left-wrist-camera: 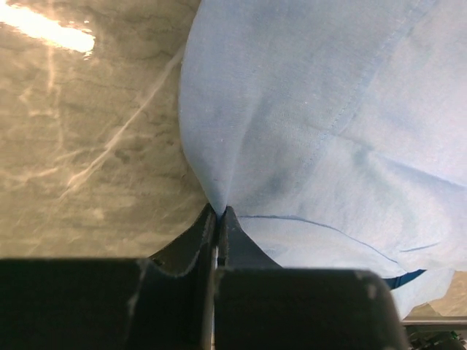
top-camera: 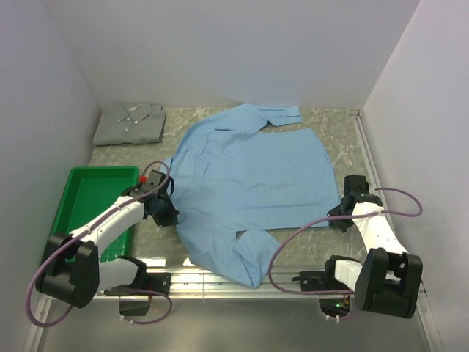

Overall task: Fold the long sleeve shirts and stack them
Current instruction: Fold the shirt

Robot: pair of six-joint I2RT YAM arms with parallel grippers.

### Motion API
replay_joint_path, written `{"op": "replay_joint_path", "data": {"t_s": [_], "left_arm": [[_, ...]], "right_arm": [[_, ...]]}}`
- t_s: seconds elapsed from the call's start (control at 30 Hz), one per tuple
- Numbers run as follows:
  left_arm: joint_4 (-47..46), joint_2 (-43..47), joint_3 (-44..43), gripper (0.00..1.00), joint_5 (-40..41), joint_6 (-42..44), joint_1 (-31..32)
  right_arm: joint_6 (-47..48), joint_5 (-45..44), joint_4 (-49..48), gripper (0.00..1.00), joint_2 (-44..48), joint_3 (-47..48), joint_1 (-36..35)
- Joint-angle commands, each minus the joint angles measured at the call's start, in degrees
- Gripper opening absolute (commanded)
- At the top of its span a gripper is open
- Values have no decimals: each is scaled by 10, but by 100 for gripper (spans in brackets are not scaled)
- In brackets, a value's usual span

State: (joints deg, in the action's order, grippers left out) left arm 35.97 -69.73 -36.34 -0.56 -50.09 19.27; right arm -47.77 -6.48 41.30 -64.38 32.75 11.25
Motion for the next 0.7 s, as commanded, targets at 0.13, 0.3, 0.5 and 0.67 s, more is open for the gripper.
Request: {"op": "replay_joint_path", "data": {"t_s": [0.13, 0.3, 0.5, 0.67], "left_arm": [[80, 46, -55, 4, 42, 30, 0], [75, 32, -79, 7, 44, 46, -12], [56, -5, -118, 8, 42, 66, -36], [38, -51, -157, 9, 46, 78, -45]], "right_arm": [[36, -30, 72, 0, 63, 76, 3], [43, -21, 51, 0, 51, 114, 2], [53, -8, 15, 0, -15, 153, 3], [51, 8, -6, 0, -59, 175, -1]]}}
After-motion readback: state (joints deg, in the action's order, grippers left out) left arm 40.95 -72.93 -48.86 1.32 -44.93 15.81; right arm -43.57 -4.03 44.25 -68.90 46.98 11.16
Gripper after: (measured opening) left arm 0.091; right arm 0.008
